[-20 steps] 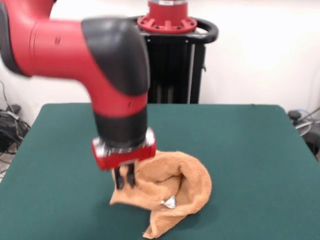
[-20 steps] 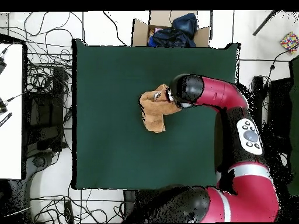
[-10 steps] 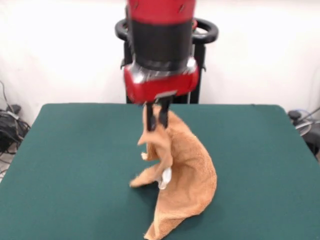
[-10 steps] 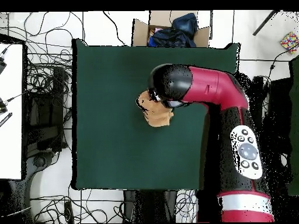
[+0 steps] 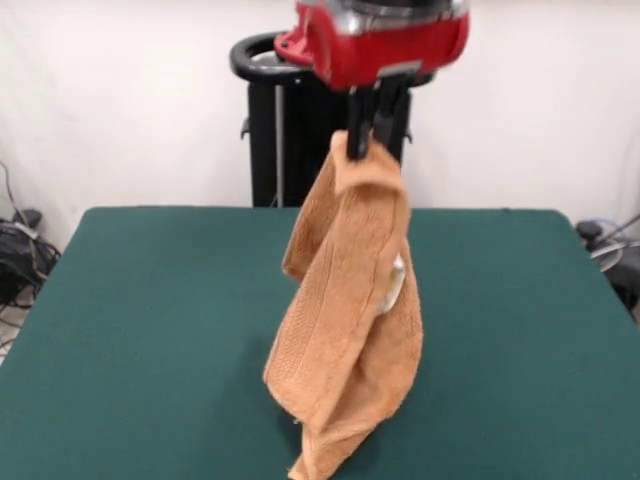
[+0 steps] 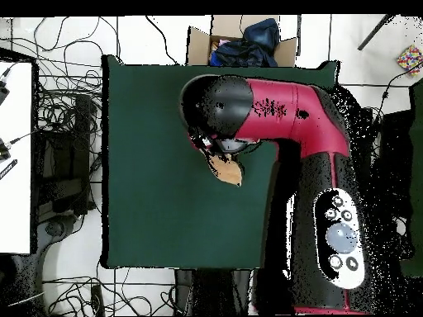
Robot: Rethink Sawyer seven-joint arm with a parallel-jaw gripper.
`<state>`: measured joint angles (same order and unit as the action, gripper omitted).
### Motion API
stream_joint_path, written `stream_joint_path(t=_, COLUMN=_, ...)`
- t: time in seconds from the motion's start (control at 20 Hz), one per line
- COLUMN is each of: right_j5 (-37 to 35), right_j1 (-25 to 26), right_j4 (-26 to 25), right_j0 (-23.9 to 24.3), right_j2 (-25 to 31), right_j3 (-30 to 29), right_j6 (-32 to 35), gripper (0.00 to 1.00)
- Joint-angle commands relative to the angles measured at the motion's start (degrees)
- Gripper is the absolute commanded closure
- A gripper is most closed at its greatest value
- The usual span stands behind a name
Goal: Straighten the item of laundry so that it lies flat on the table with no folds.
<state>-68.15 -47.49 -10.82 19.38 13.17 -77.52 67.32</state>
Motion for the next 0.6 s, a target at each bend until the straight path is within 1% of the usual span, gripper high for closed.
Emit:
stream_joint_path(t=0.05, right_j5=-12.1, right_j1=-4.1, right_j4=1.2, right_j0=-1.7, right_j2=-2.2, right_j3=3.3, right_j6=12.6, gripper=1.0)
stream_joint_path(t=0.35, right_j5=-20.8, right_j1=-4.6, right_j4=0.5, right_j0=-2.5, right_j2=-1.0, right_j3=10.8, right_j6=13.0, gripper=1.0)
stream_joint_path(t=0.6, right_j5=-26.3, right_j1=-3.2, right_j4=-0.4, right_j0=-3.1, right_j2=0.1, right_j3=17.2, right_j6=12.7, gripper=1.0)
